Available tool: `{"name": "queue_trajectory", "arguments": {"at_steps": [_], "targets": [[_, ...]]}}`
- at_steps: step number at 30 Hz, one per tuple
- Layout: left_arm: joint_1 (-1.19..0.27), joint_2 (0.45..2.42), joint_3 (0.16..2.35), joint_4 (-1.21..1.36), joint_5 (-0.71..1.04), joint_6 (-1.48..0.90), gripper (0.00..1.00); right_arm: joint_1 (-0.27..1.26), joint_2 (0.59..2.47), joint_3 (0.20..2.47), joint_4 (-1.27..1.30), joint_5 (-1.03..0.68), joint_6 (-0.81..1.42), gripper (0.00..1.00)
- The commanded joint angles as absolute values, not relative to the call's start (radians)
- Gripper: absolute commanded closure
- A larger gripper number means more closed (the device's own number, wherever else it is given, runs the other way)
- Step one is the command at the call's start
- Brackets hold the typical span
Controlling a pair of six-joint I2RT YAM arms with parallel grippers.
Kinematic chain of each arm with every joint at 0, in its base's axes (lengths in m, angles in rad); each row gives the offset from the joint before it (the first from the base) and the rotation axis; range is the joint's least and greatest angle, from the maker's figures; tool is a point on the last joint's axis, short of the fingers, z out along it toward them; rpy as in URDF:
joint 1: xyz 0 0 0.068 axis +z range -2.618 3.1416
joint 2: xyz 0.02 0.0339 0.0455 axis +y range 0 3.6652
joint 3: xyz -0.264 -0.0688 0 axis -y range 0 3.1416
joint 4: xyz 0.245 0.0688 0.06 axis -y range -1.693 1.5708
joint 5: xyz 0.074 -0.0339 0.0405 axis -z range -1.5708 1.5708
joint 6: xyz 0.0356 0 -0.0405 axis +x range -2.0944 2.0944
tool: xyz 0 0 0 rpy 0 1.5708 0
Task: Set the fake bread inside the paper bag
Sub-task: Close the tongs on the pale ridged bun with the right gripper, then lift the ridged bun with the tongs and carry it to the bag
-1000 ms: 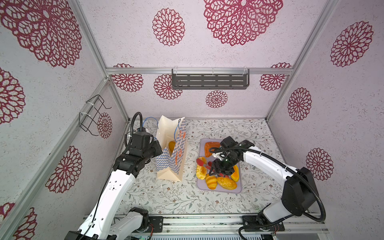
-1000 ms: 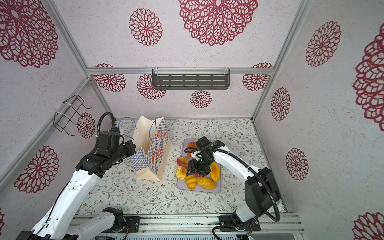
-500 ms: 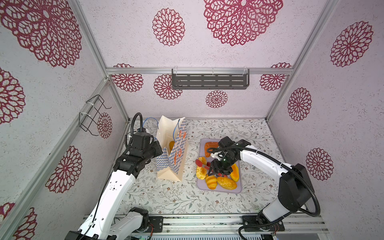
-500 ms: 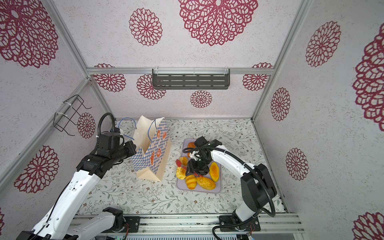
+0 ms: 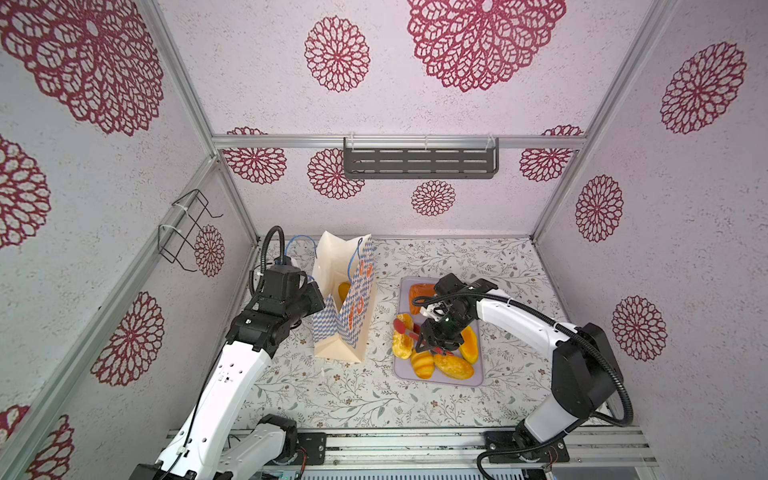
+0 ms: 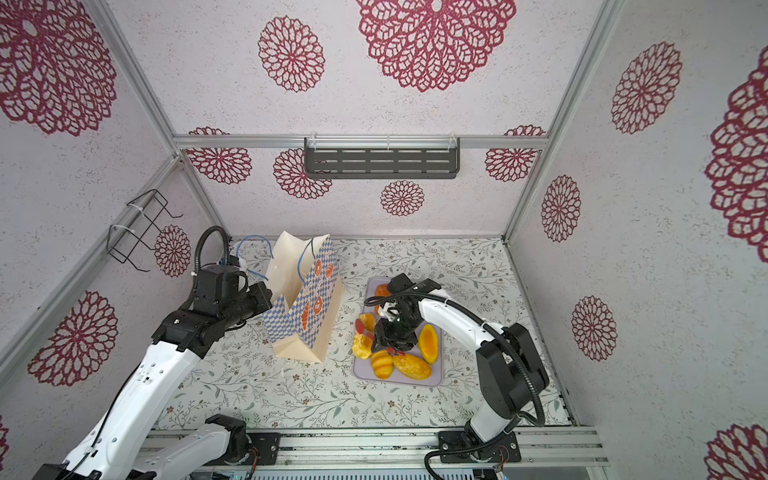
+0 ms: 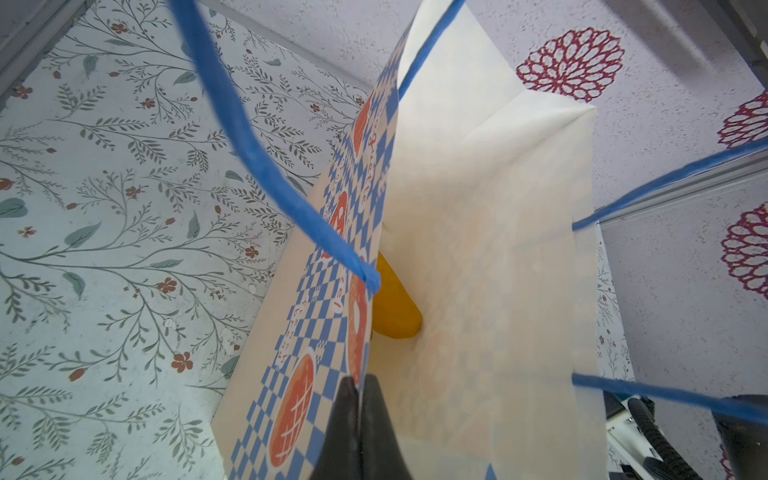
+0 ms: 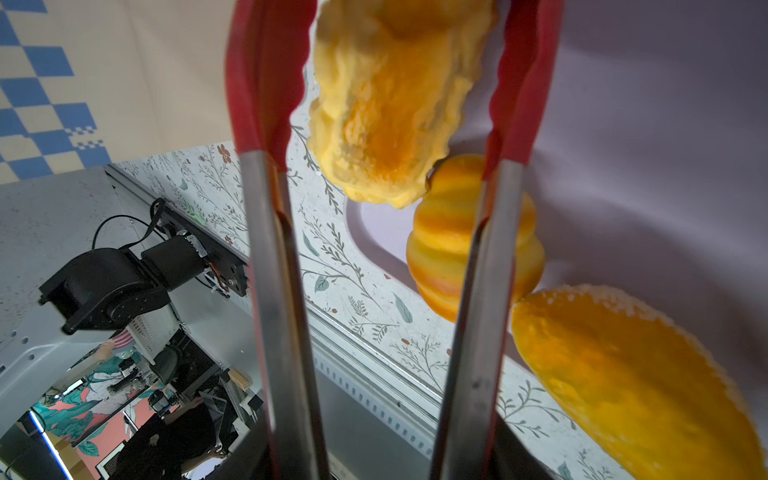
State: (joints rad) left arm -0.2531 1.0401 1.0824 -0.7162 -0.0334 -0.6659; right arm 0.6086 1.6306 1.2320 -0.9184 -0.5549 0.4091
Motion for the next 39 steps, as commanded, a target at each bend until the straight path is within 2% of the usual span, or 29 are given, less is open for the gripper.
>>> {"name": "queue_trajectory", "arguments": {"at_steps": [1,13,23,39], "targets": [[-0.258,1.028,1.071,-0.68,-0.023,-0.669,1.0,0.61,1.629,1.276,-0.926,-0.567,0.388,0.47],[-0.258,1.051,1.104,-0.674,-0.007,-0.664,1.0,0.577,1.53,1.243,-0.893,-0.527,0.42,0.57],[-0.258,1.048,1.122,-0.656,0.018,-0.673,1.0,0.512,1.413,1.247,-0.84,-0.527,0.451,0.6],[-0.259,1.058,1.133,-0.644,0.049,-0.706,1.0,0.472,1.38,1.564,-0.748,-0.448,0.436,0.6]]}}
